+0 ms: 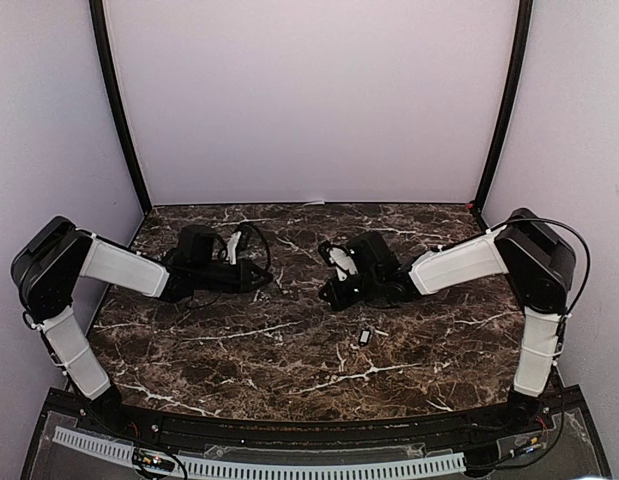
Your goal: Remove the keys from the keyring
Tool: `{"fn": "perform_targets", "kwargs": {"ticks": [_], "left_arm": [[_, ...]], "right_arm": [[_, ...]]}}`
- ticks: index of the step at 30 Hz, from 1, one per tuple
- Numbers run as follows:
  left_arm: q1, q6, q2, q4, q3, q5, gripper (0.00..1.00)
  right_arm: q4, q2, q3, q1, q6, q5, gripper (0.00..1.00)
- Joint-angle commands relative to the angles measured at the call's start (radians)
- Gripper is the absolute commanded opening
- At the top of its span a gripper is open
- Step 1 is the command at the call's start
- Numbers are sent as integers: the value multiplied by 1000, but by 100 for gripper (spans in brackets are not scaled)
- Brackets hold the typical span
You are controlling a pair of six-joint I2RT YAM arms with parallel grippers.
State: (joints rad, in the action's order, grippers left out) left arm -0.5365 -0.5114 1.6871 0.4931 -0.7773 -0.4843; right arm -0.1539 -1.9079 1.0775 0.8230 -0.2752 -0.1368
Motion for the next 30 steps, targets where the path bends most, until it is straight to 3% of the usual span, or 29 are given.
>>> {"fn": "perform_targets", "kwargs": {"ticks": [1,8,17,21,26,30], "left_arm": [[4,-22,68,77,-49,-67,0],[7,15,144,29,-103,-7,0],[8,44,211,5,-155,-40,13],[8,54,216,-14,-167,-33,22],[6,75,154,8,-136,18,43],[6,108,59,69,-74,33,57]], "right_arm": [[-53,-39,40,-14,-20,-28,1],[-52,-82,38,-44,-11,3,6],[-24,-102,35,-48,4,44,17],[-21,-89,30,-48,3,67,26],[-40,-15,-4,-50,-8,115,50],[-67,87,-47,-50,-8,122,56]]}}
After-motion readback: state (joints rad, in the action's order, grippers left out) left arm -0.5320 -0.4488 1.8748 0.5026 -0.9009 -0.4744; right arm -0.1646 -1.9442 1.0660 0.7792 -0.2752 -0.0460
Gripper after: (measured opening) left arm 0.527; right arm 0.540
